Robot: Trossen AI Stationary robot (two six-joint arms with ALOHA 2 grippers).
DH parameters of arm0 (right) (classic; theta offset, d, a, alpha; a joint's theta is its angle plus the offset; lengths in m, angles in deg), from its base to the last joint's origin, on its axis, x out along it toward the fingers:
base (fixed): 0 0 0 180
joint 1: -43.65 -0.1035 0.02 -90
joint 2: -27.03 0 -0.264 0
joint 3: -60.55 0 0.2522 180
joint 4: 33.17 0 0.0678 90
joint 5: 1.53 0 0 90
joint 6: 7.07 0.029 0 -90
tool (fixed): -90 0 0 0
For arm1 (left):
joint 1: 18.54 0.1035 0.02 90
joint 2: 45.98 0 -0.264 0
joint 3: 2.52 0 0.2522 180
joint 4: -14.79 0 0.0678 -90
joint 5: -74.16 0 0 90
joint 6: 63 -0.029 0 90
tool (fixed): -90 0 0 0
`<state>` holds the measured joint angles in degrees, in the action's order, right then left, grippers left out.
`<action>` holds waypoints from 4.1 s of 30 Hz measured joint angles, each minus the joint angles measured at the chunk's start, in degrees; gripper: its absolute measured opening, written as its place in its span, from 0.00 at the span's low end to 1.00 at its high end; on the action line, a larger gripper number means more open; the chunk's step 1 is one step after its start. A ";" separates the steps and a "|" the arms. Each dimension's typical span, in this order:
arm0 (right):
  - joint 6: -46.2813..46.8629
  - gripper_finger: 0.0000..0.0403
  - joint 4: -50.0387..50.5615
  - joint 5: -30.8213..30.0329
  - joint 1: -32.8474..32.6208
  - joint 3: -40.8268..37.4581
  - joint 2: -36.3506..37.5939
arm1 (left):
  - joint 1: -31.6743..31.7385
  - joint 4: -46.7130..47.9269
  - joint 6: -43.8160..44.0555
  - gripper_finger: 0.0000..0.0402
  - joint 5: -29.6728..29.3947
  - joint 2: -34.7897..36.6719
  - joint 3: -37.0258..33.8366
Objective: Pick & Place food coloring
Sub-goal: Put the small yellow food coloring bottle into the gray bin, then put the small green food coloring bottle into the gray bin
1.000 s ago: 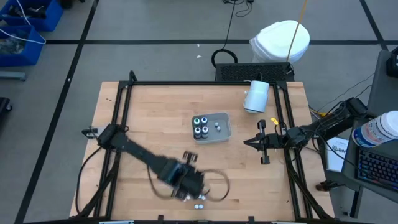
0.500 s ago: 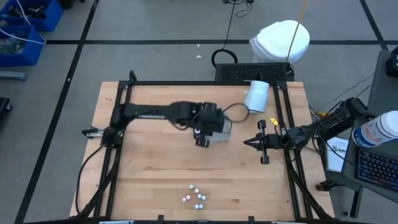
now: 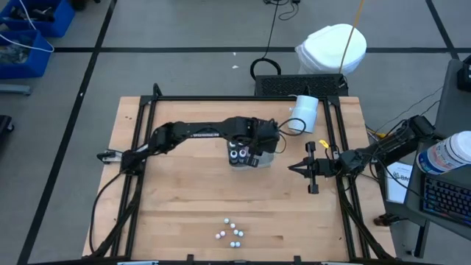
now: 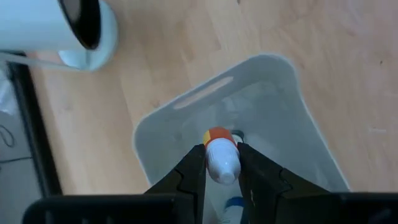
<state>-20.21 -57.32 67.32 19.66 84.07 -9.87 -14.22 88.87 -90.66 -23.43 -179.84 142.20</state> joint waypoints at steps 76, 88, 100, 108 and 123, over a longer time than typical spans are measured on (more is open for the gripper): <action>-1.29 0.00 0.46 0.23 0.01 0.00 0.31 | 5.09 -4.31 -4.61 0.20 2.66 -6.69 -1.16; -1.51 0.00 0.46 0.24 0.02 -0.02 0.28 | 5.75 -5.36 -2.90 0.20 4.28 -6.69 -1.16; -1.54 0.00 0.46 0.24 0.01 -0.02 0.31 | 6.58 -5.31 -2.87 0.20 4.73 -8.46 -1.11; -2.58 0.00 0.90 0.24 0.02 -0.02 0.31 | 6.53 -5.32 -2.74 0.21 4.54 -8.46 -1.11; -2.58 0.00 0.96 0.24 0.02 -0.02 0.29 | 6.12 -3.99 -1.18 0.40 0.81 -6.91 0.03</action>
<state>-22.79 -56.36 67.56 19.68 84.05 -9.58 -8.11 84.88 -91.84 -22.62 -186.75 142.22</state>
